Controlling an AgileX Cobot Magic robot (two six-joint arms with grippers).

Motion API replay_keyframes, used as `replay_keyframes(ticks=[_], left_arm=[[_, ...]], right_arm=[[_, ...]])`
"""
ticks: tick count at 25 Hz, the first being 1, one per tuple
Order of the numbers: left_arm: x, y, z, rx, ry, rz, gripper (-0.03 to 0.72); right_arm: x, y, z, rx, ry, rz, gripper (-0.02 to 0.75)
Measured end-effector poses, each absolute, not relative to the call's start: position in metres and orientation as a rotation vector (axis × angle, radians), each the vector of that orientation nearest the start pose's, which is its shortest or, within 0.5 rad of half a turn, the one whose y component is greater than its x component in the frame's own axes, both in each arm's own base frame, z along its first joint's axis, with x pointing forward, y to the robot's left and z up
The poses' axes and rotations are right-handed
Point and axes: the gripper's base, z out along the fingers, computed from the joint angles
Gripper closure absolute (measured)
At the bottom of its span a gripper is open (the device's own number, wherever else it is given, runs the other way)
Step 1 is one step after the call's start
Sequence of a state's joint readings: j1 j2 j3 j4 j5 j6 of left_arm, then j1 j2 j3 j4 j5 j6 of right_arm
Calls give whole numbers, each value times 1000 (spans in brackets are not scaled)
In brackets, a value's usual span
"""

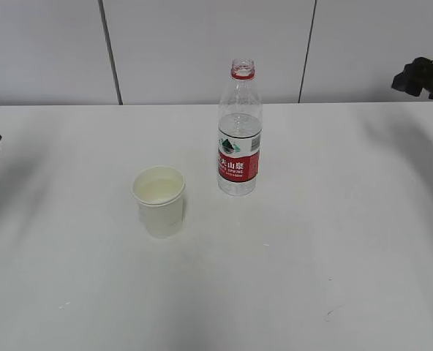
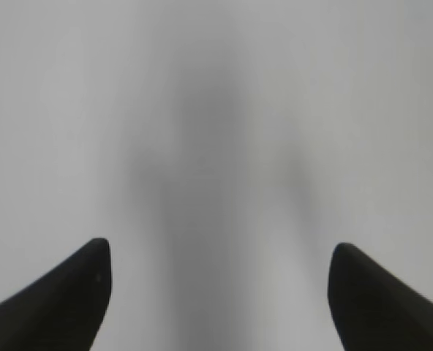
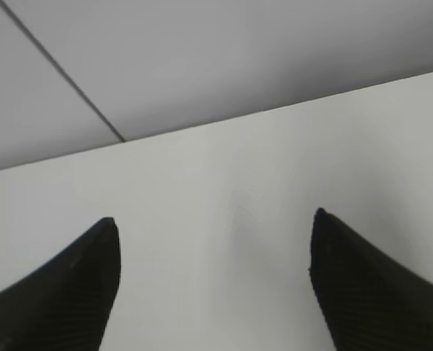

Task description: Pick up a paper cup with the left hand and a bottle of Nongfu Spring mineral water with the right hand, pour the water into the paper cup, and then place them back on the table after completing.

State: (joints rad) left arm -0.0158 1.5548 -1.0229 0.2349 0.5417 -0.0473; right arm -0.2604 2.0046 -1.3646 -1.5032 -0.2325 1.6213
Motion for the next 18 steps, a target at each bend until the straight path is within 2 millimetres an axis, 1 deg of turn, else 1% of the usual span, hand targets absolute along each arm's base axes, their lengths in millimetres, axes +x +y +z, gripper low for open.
replay_keyframes(ticks=[2, 4, 7, 10, 13, 18], left_arm=[[314, 6, 248, 159, 2570, 209, 136], [305, 7, 250, 168, 2636, 214, 136], [289, 7, 255, 182, 2730, 211, 136], [270, 3, 264, 187, 2740, 139, 136], [241, -1, 269, 191, 2713, 79, 144], [185, -3, 270, 164, 2664, 29, 148]], right_arm=[[444, -94, 203, 217, 2107, 178, 143], [442, -92, 200, 173, 2146, 182, 143], [441, -90, 199, 191, 2170, 221, 143], [439, -87, 202, 188, 2172, 250, 143], [437, -85, 211, 175, 2158, 265, 143], [434, -82, 232, 143, 2116, 279, 143]])
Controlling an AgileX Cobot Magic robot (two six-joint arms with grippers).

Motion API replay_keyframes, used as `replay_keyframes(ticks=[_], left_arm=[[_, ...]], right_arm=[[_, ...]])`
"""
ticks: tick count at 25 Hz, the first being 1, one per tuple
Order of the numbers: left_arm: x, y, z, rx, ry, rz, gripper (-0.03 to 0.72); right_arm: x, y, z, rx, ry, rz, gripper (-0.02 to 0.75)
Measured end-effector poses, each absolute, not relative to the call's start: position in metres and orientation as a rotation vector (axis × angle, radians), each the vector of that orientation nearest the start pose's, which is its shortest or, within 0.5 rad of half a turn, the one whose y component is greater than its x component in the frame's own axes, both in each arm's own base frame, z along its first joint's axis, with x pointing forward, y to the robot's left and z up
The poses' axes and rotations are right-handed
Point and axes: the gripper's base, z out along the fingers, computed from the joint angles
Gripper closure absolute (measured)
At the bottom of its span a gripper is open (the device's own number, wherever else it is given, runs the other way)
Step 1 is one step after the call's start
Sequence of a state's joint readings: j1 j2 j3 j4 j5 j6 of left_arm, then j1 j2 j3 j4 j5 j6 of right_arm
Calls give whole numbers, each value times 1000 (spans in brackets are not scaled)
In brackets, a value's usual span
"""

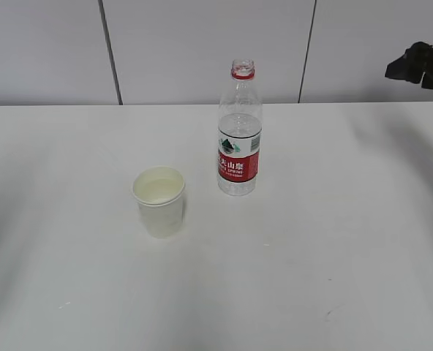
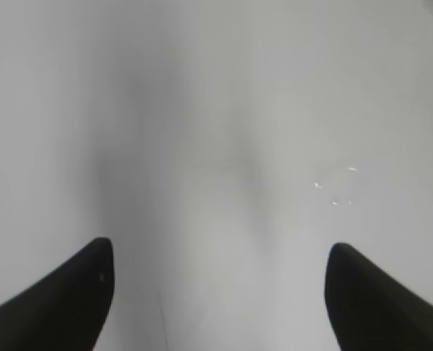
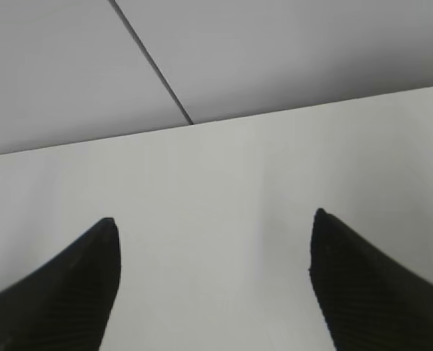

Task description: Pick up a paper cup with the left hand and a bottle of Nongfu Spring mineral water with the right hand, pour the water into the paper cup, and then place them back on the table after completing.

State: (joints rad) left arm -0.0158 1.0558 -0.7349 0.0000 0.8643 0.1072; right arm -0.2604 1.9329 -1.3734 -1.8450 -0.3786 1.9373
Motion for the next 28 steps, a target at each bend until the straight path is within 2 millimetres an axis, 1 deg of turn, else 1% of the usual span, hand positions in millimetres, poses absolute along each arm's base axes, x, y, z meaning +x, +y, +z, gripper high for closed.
replay_keyframes(ticks=[3, 6, 10, 17, 21, 24, 26, 28], left_arm=[[153, -6, 276, 134, 2579, -21, 151], [127, -7, 278, 117, 2506, -56, 157], [97, -11, 274, 92, 2434, -131, 157], [61, -13, 289, 92, 2212, -150, 167], [44, -14, 294, 94, 2121, -165, 168], [36, -15, 294, 101, 2117, -182, 183], [31, -15, 293, 111, 2156, -188, 192], [26, -15, 287, 127, 2231, -172, 197]], right_arm=[[432, -80, 241, 122, 2101, 290, 143], [430, -77, 246, 103, 2096, 312, 143], [426, -74, 258, 74, 2077, 333, 143], [417, -63, 276, -11, 2057, 425, 143], [413, -60, 283, -34, 2045, 444, 144], [410, -58, 290, -53, 2033, 450, 144], [407, -57, 296, -67, 2022, 455, 144], [405, -55, 300, -79, 2013, 461, 145]])
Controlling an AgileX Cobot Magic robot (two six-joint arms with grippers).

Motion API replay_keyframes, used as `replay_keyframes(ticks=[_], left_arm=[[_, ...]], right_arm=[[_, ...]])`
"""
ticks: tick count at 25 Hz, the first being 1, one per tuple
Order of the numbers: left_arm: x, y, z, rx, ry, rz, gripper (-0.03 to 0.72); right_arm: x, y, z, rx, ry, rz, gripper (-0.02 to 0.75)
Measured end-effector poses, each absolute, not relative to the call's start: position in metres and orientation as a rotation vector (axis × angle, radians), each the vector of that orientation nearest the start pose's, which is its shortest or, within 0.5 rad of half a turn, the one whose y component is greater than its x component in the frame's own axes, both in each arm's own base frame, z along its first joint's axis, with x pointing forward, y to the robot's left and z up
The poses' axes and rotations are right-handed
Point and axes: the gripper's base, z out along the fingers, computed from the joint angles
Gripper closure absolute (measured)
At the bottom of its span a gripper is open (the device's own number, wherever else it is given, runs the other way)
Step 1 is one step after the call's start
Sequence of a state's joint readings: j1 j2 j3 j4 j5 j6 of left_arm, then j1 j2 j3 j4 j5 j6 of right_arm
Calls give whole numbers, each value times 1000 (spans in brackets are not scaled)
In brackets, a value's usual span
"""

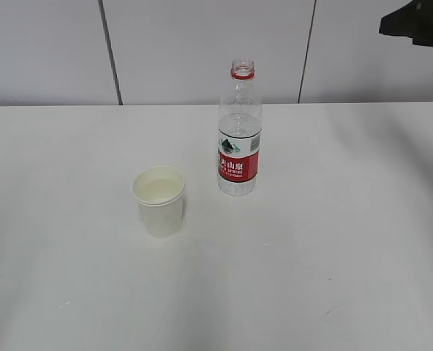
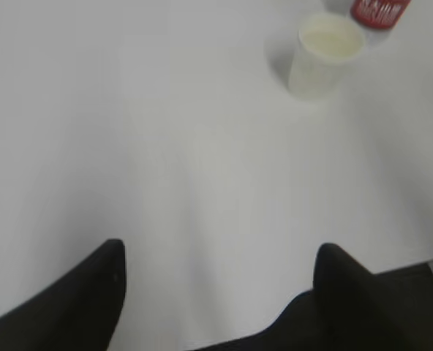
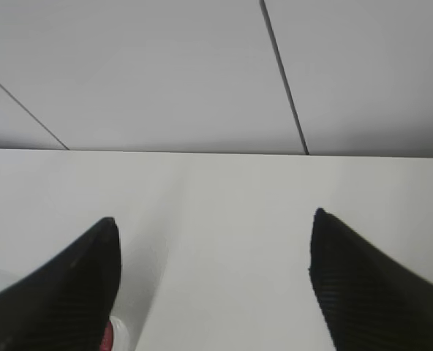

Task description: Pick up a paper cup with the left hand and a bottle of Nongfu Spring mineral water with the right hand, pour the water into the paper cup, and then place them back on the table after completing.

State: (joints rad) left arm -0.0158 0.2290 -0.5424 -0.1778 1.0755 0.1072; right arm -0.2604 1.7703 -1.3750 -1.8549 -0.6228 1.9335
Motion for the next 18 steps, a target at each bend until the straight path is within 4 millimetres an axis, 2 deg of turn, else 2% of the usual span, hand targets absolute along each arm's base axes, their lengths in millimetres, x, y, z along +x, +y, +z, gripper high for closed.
replay_keyframes(ticks=[6, 10, 18], left_arm=[[24, -10, 282, 137, 2262, -104, 199], [24, -12, 281, 135, 2262, -133, 199], [24, -15, 282, 133, 2258, -178, 199]], right_arm=[[387, -49, 316, -132, 1986, 452, 145], [368, -45, 312, -136, 2003, 428, 145], [312, -40, 319, -91, 1977, 276, 146]])
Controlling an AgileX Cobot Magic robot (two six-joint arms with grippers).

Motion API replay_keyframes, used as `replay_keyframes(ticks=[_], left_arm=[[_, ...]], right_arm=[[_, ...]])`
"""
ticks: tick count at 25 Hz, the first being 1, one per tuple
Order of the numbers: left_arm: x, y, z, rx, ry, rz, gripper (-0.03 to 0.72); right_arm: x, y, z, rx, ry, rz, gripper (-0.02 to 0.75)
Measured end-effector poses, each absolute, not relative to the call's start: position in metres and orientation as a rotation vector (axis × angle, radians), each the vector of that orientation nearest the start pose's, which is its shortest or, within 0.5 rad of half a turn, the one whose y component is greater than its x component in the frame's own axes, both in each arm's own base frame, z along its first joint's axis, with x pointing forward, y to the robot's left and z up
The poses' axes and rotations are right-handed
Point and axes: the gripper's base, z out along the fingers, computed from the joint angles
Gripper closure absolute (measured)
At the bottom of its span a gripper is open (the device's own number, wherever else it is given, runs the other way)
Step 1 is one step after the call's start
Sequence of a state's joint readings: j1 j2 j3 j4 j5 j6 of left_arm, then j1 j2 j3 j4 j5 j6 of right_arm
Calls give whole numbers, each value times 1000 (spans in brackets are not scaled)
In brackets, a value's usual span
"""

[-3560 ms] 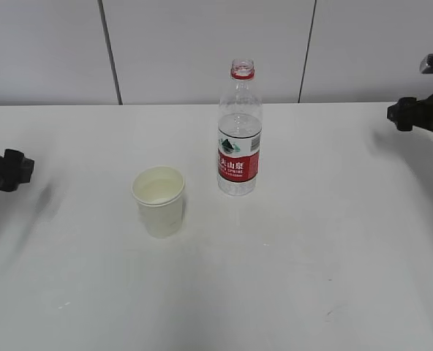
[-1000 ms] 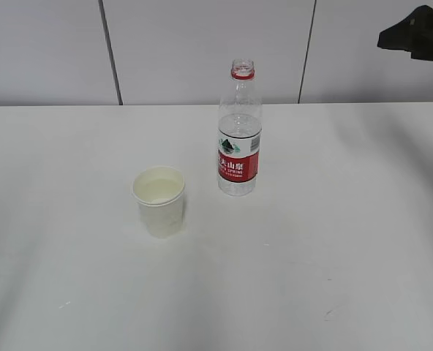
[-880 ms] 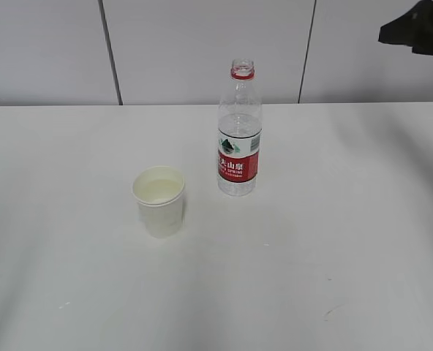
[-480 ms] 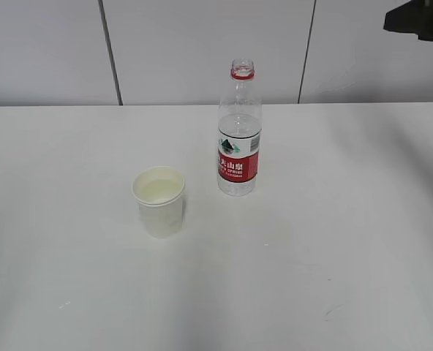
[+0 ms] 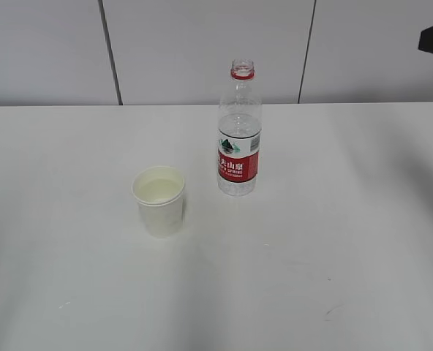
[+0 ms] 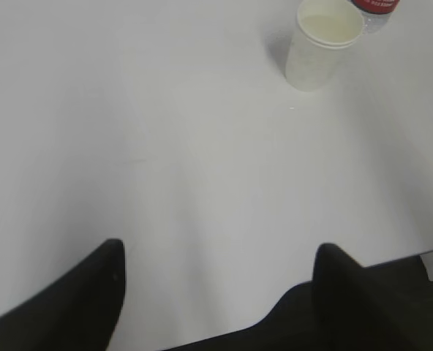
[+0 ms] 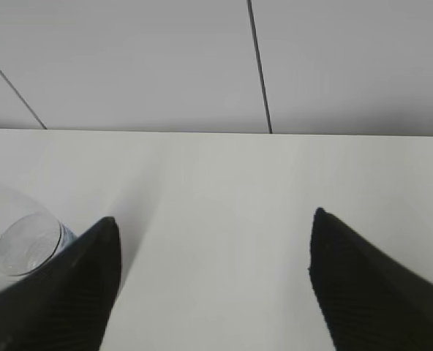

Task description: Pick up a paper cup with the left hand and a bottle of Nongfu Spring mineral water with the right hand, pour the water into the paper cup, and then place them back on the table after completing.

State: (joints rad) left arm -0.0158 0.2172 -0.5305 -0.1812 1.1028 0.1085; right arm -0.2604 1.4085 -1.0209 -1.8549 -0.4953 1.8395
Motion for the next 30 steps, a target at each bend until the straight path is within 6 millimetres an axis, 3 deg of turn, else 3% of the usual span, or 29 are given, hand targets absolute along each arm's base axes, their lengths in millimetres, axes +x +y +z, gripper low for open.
replay_keyframes(ticks=[2, 11, 20, 30], left_arm=[[24, -15, 282, 132, 2258, -178, 199], [24, -15, 282, 132, 2258, -178, 199], [24, -15, 282, 132, 2257, -179, 199], [24, -15, 282, 132, 2257, -180, 199]], right_arm=[[296, -36, 321, -90, 1970, 269, 146], [238, -22, 291, -68, 2025, 283, 146], [190, -4, 284, -101, 1991, 335, 146], [146, 4, 265, 71, 1740, 392, 146]])
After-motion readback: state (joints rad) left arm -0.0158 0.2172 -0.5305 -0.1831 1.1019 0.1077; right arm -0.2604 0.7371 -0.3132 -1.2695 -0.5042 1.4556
